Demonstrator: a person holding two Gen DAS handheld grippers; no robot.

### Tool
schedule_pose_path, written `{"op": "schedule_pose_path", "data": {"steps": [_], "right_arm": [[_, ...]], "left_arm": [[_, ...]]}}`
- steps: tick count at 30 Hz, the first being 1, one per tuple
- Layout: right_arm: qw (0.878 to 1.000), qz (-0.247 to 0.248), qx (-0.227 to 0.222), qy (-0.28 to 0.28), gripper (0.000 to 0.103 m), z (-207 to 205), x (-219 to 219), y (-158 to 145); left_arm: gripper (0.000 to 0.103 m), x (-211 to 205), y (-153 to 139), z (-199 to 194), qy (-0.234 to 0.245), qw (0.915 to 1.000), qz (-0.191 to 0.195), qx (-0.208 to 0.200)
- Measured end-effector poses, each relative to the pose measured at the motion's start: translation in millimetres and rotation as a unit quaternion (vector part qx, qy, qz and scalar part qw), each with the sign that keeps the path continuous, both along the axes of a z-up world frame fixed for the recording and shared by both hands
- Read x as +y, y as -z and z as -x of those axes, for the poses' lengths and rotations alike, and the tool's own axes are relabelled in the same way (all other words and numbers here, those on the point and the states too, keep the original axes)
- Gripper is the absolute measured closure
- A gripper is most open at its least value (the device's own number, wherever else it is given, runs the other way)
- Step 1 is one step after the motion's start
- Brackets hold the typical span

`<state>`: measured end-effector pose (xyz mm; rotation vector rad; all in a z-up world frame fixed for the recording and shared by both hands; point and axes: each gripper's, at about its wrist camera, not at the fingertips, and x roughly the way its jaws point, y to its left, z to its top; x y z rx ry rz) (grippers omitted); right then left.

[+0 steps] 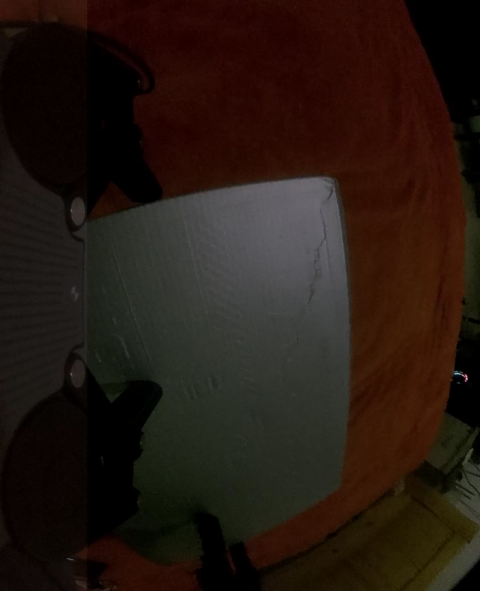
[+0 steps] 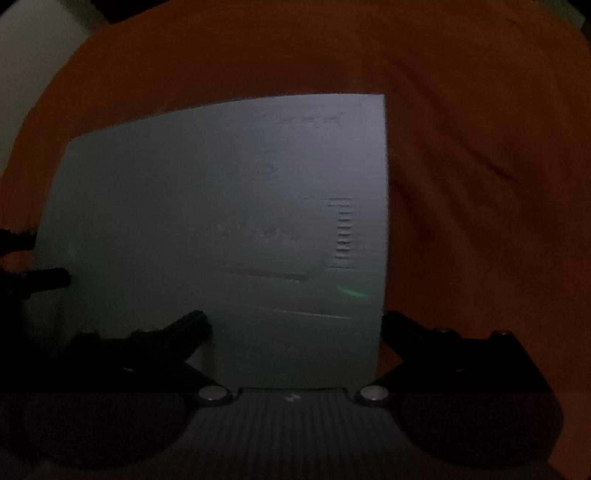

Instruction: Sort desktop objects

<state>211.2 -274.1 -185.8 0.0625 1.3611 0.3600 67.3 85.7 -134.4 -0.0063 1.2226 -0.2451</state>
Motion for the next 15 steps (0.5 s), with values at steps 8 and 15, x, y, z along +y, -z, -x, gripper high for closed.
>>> {"op": "schedule_pose_path", "data": {"steps": [8, 15], "right_arm": [[0.993, -0.032, -0.105, 0.035, 0.001, 13, 8, -79], [0.975, -0.039, -0.209, 0.062, 0.001, 64, 34, -166]], "left_arm": [[0.000, 3, -52, 16, -0.054, 0.9968, -0.034, -0.048], [0.000, -25, -126, 46, -0.032, 0.9939, -0.024, -0.103]]}}
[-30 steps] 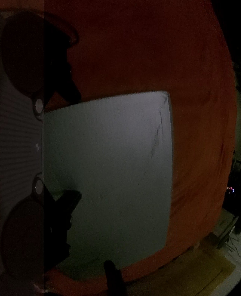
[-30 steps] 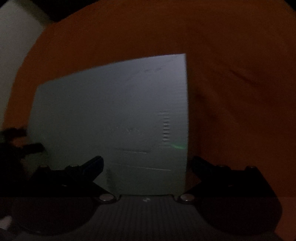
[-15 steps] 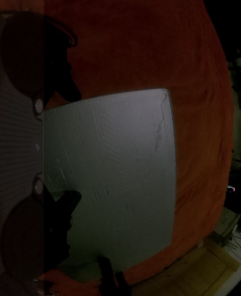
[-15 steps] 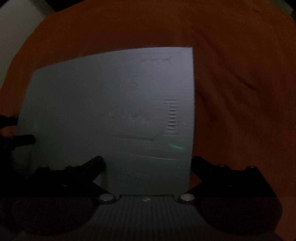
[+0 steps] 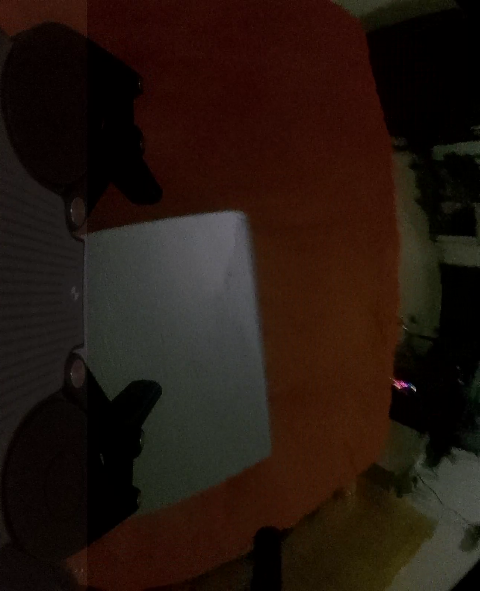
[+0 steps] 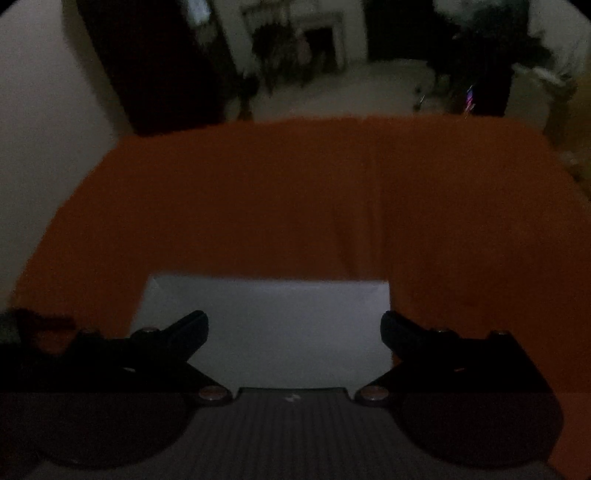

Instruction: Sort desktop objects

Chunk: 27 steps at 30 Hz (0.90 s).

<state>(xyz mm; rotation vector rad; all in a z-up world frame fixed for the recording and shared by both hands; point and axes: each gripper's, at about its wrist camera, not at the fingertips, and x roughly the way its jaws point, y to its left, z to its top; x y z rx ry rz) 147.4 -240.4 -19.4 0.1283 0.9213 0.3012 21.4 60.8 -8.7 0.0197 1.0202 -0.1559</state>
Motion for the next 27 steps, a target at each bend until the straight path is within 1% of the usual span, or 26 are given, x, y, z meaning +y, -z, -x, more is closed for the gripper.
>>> {"op": "schedule_pose_path", "data": {"steps": [2, 5, 6, 7, 8, 9, 11, 13, 14, 15, 16, 18, 20, 21, 23, 25, 27], "right_arm": [[1.000, -0.018, -0.021, 0.008, 0.001, 22, 9, -23], [0.997, -0.039, -0.066, 0.017, 0.000, 64, 21, -53], [0.996, -0.043, -0.076, 0.019, 0.000, 79, 23, -63], [0.996, -0.037, -0.077, 0.022, 0.000, 93, 26, -67], [0.997, -0.028, -0.073, 0.027, 0.000, 106, 29, -71], [0.997, -0.018, -0.064, 0.038, 0.000, 121, 32, -74], [0.997, -0.014, -0.038, 0.063, 0.000, 138, 37, -62], [0.995, -0.033, 0.008, 0.093, 0.000, 146, 37, -47], [0.993, -0.045, 0.040, 0.106, 0.000, 149, 37, -39], [0.991, -0.052, 0.054, 0.111, 0.000, 154, 38, -32], [0.989, -0.059, 0.066, 0.116, 0.000, 159, 39, -26], [0.991, -0.020, 0.063, 0.119, 0.000, 166, 44, -17], [0.990, 0.023, 0.061, 0.123, 0.000, 171, 49, -12], [0.989, 0.032, 0.062, 0.134, 0.000, 172, 47, -9], [0.988, 0.037, 0.072, 0.135, 0.000, 176, 49, -8], [0.987, 0.041, 0.085, 0.128, 0.000, 179, 49, -5], [0.988, 0.048, 0.087, 0.122, 0.000, 185, 49, -6]], "left_arm": [[0.000, -12, -22, 16, 0.005, 0.9993, -0.018, -0.032], [0.000, -22, -47, 41, 0.008, 0.9980, -0.013, -0.062], [0.000, -24, -54, 49, 0.006, 0.9979, -0.011, -0.064], [0.000, -26, -62, 56, 0.003, 0.9977, -0.009, -0.066], [0.000, -28, -66, 63, -0.001, 0.9980, -0.012, -0.062], [0.000, -30, -67, 68, -0.010, 0.9985, -0.021, -0.049], [0.000, -29, -62, 78, -0.033, 0.9986, -0.025, -0.033], [0.000, -28, -53, 88, -0.056, 0.9979, -0.021, -0.023], [0.000, -27, -45, 92, -0.061, 0.9978, -0.013, -0.024], [0.000, -27, -36, 93, -0.065, 0.9976, -0.013, -0.022], [0.000, -30, -27, 92, -0.069, 0.9972, -0.022, -0.020], [0.000, -38, -6, 90, -0.061, 0.9970, -0.049, 0.000], [0.000, -45, 11, 84, -0.040, 0.9959, -0.072, 0.037], [0.000, -45, 17, 82, -0.038, 0.9953, -0.071, 0.054], [0.000, -43, 22, 80, -0.049, 0.9948, -0.056, 0.069], [0.000, -41, 20, 79, -0.061, 0.9950, -0.046, 0.064], [0.000, -47, 18, 77, -0.056, 0.9953, -0.054, 0.059]]}}
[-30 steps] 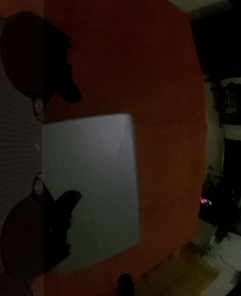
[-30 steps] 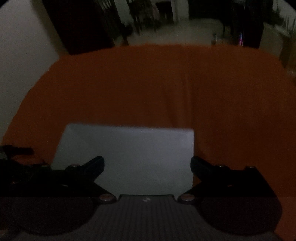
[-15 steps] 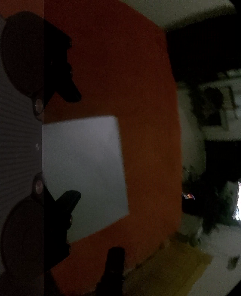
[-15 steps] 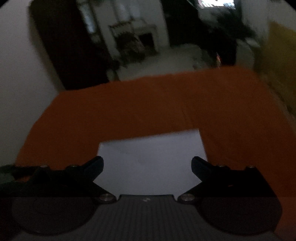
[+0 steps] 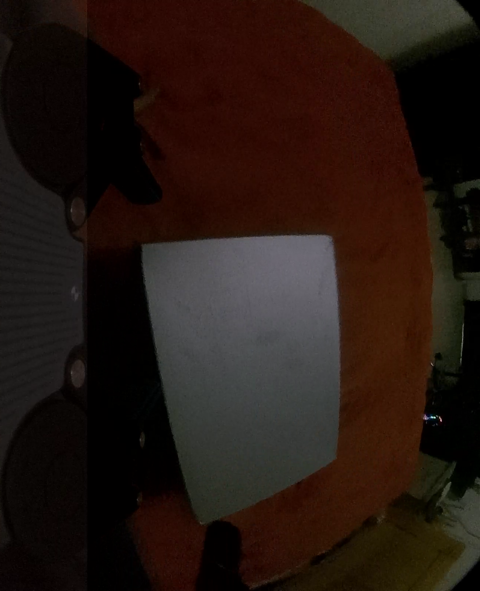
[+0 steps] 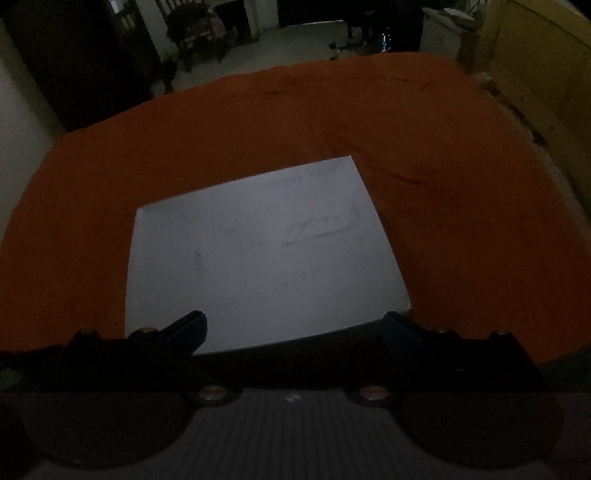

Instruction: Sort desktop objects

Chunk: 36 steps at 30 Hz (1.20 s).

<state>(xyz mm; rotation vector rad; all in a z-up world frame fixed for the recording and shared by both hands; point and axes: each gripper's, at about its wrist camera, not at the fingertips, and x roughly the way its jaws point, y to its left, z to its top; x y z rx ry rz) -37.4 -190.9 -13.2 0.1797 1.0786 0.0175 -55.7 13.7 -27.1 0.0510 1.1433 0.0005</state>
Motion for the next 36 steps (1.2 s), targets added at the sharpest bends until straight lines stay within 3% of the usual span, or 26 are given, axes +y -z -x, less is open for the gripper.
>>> {"op": "schedule_pose_path", "data": {"steps": [9, 13, 20, 36], "right_arm": [[1.000, 0.021, 0.006, -0.022, 0.000, -12, 3, 11], [1.000, 0.017, 0.013, -0.019, 0.000, -20, -3, 10], [0.999, 0.023, 0.008, -0.022, 0.000, -25, -3, 3], [0.999, 0.023, 0.025, -0.041, 0.000, -42, 1, 18]], "left_arm": [[0.000, -21, -9, 11, 0.011, 0.9998, -0.012, -0.010], [0.000, -16, -11, 12, -0.011, 0.9999, 0.004, -0.007], [0.000, -12, -12, 11, -0.012, 0.9999, -0.005, 0.000], [0.000, -1, -21, 9, -0.021, 0.9997, -0.003, -0.015]]}}
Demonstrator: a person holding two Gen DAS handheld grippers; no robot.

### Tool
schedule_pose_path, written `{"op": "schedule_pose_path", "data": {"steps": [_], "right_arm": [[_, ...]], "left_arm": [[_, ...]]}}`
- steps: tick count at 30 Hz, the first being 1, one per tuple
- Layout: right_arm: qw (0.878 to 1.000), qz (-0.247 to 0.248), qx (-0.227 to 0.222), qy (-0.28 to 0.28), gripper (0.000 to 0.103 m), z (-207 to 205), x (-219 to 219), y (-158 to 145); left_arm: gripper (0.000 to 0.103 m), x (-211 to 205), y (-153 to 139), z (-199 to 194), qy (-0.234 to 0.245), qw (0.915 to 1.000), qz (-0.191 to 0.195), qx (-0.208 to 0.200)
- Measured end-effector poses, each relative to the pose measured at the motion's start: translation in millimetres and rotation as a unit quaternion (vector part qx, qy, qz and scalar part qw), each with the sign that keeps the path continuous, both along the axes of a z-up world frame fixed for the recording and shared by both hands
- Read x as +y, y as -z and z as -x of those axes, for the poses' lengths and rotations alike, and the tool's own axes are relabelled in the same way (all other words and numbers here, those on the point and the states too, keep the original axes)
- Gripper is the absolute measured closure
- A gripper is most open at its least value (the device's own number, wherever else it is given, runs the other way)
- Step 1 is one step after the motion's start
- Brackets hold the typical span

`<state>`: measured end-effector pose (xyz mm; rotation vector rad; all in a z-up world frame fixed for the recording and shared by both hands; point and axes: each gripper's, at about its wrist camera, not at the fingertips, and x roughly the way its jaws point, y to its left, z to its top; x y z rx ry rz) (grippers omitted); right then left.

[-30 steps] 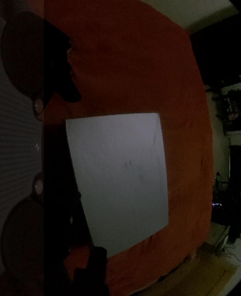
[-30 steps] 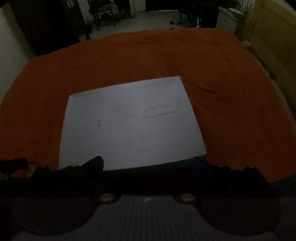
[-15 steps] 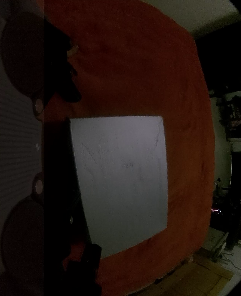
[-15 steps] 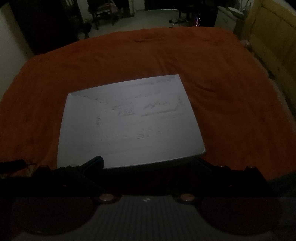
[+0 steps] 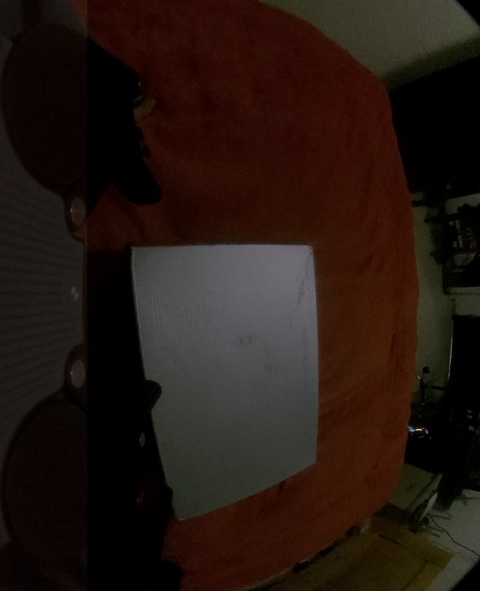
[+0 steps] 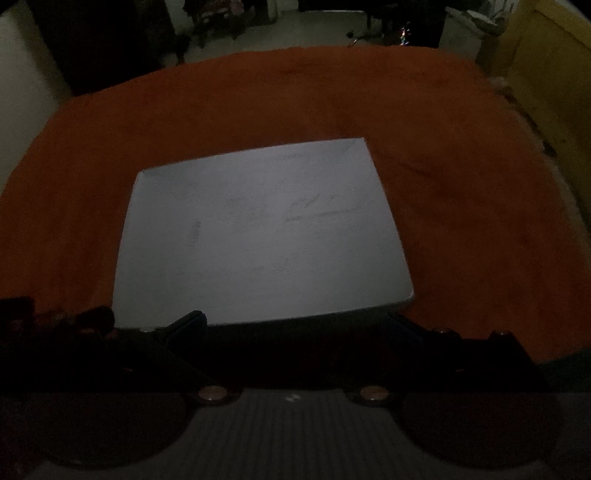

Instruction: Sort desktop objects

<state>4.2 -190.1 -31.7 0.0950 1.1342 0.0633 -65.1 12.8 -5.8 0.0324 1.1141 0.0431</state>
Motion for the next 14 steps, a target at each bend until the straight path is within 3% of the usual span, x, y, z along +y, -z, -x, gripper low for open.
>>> {"op": "schedule_pose_path", "data": {"steps": [14], "right_arm": [[1.000, -0.006, 0.001, -0.002, 0.000, -1.2, 2.7, -0.9]], "left_arm": [[0.000, 3.6, 0.0, -1.9, 0.006, 1.0000, 0.003, -0.004]]}}
